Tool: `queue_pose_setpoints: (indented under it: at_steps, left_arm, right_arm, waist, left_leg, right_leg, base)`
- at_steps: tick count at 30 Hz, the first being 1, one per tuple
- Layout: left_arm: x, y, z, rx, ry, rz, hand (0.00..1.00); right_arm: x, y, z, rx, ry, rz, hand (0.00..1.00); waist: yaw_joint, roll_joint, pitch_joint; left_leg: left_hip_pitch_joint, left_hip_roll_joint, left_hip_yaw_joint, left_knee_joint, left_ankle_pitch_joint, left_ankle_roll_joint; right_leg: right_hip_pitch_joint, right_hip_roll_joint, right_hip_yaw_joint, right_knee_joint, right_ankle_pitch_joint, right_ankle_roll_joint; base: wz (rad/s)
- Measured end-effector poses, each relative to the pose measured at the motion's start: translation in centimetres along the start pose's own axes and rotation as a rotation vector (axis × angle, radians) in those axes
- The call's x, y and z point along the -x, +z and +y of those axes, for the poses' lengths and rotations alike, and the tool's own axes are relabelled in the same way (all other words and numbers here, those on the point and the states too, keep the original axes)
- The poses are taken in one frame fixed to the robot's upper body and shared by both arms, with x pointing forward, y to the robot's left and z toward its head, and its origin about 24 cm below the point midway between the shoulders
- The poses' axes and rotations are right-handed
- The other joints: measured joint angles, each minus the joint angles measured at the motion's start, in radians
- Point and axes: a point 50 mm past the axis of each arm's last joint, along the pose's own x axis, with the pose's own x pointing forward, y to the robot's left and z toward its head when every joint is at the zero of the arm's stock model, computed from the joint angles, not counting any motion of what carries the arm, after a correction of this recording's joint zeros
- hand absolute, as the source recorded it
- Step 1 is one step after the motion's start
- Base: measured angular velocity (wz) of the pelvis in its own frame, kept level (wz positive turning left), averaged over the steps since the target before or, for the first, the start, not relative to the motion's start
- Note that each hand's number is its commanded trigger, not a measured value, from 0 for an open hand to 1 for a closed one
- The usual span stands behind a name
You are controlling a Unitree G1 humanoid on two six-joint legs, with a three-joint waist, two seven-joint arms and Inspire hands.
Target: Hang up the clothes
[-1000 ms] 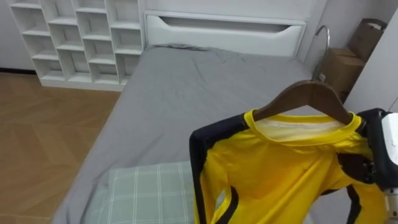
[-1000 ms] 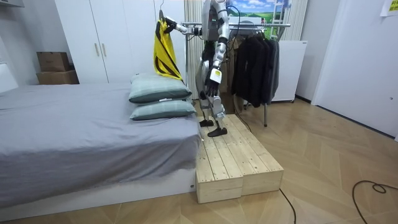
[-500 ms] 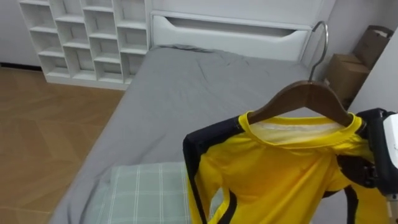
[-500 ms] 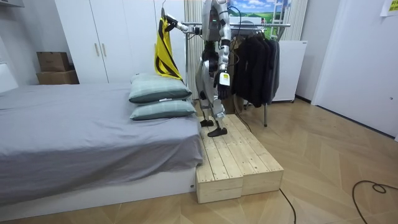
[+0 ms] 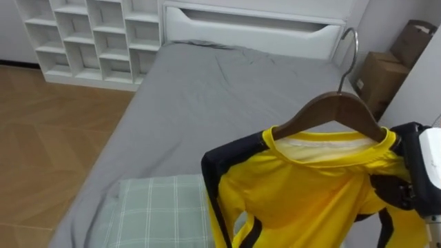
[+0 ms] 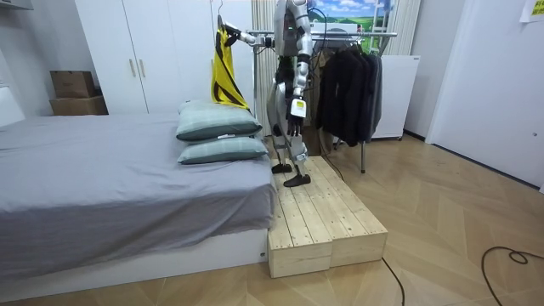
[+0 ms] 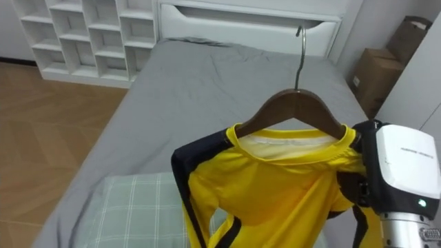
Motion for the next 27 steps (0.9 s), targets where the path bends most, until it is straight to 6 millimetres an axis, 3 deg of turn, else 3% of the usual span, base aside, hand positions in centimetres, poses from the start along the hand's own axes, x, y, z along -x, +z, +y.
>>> queue_pose_setpoints:
  at_steps: [8,12,14,18,20,21,22,23,24,25,26,27]
  left_arm:
    - [0.3,-1.9,0.3,-0.073,0.005,0.067,0.0]
    - [0.4,-1.8,-0.4,-0.143,-0.021,0.074,0.0]
    - [0.3,-1.4,-0.6,-0.151,-0.028,0.062,0.0]
    - [0.0,-0.1,-0.9,-0.145,-0.033,0.036,0.0]
    - [-0.2,0.6,-1.0,-0.136,-0.03,0.022,0.0]
    - [-0.3,1.0,-0.9,-0.137,-0.022,0.015,0.0]
    - [-0.3,1.3,-1.0,-0.13,-0.016,0.012,0.0]
    - [-0.3,1.3,-1.1,-0.126,-0.016,0.017,0.0]
    - [-0.4,2.0,-1.6,-0.132,-0.028,0.002,0.0]
    - [-0.4,2.7,-1.8,-0.14,-0.033,-0.018,0.0]
    - [-0.4,2.7,-1.8,-0.136,-0.03,-0.019,0.0]
    - [-0.5,3.0,-1.7,-0.124,-0.021,-0.014,0.0]
  right_arm:
    - [0.5,-0.4,0.3,0.0,0.029,0.033,1.0]
    - [1.1,-0.7,0.5,0.009,0.05,0.057,1.0]
    - [1.2,-0.7,0.6,0.004,0.054,0.06,1.0]
    - [1.3,-0.5,0.8,-0.008,0.053,0.065,1.0]
    - [1.4,-0.1,1.2,-0.028,0.058,0.068,1.0]
    - [1.4,0.5,1.6,-0.051,0.066,0.064,1.0]
    - [1.3,1.1,2.0,-0.062,0.08,0.048,1.0]
    - [1.3,1.3,2.1,-0.062,0.086,0.045,1.0]
    - [1.4,1.4,2.3,-0.058,0.099,0.046,1.0]
    - [1.4,1.5,2.6,-0.073,0.112,0.052,1.0]
    - [1.3,1.8,2.9,-0.086,0.121,0.046,1.0]
    - [1.1,2.5,3.4,-0.111,0.135,0.027,1.0]
  waist:
    - [-0.009,-0.004,0.0008]
    - [-0.037,-0.004,0.0015]
    - [-0.044,-0.005,0.0012]
    - [-0.05,-0.005,0.001]
    - [-0.036,-0.001,0.002]
    - [-0.016,-0.003,0.001]
    - [-0.001,0.008,0.0106]
    - [0.001,0.016,0.0158]
    - [0.0,0.027,0.0133]
    - [0.006,0.032,0.0067]
    - [0.007,0.03,0.0013]
    - [0.0,0.019,0.0068]
  left_leg:
    - [0.01,0.002,0.027,0.001,-0.005,0.001]
    - [0.01,0.001,0.044,0.001,-0.006,0.002]
    - [0.007,0.002,0.076,0.002,-0.008,0.005]
    - [0.0,0.008,0.209,0.005,-0.02,0.004]
    - [0.007,0.02,0.311,0.0,-0.025,0.001]
    - [0.009,0.023,0.396,0.004,-0.034,-0.004]
    - [0.013,0.035,0.48,0.012,-0.05,-0.008]
    - [0.02,0.039,0.513,0.02,-0.057,-0.011]
    - [0.035,0.037,0.577,0.027,-0.072,-0.018]
    - [0.047,0.035,0.626,0.036,-0.084,-0.027]
    - [0.048,0.036,0.647,0.047,-0.091,-0.032]
    - [0.05,0.041,0.668,0.078,-0.101,-0.042]
  right_leg:
    - [0.0,0.004,0.027,0.002,0.0,0.0]
    - [-0.007,0.006,0.043,0.003,0.005,0.003]
    - [-0.029,0.011,0.063,0.017,0.008,0.002]
    - [-0.105,0.04,0.137,0.036,0.041,-0.005]
    - [-0.131,0.047,0.055,0.02,0.075,-0.031]
    - [-0.135,0.038,-0.081,-0.003,0.101,-0.067]
    - [-0.145,0.032,-0.212,0.009,0.1,-0.075]
    - [-0.153,0.017,-0.264,0.049,0.069,-0.071]
    - [-0.161,-0.046,-0.33,0.171,-0.016,-0.05]
    - [-0.158,-0.104,-0.324,0.252,-0.08,-0.036]
    - [-0.154,-0.127,-0.315,0.263,-0.095,-0.023]
    - [-0.151,-0.132,-0.285,0.244,-0.105,-0.004]
  base:
    - [-0.07]
    - [-0.14]
    - [-0.45]
    - [-0.96]
    - [-1.56]
    - [-1.93]
    - [-1.87]
    - [-1.46]
    - [-1.23]
    - [-1.2]
    - [-1.17]
    - [-0.79]
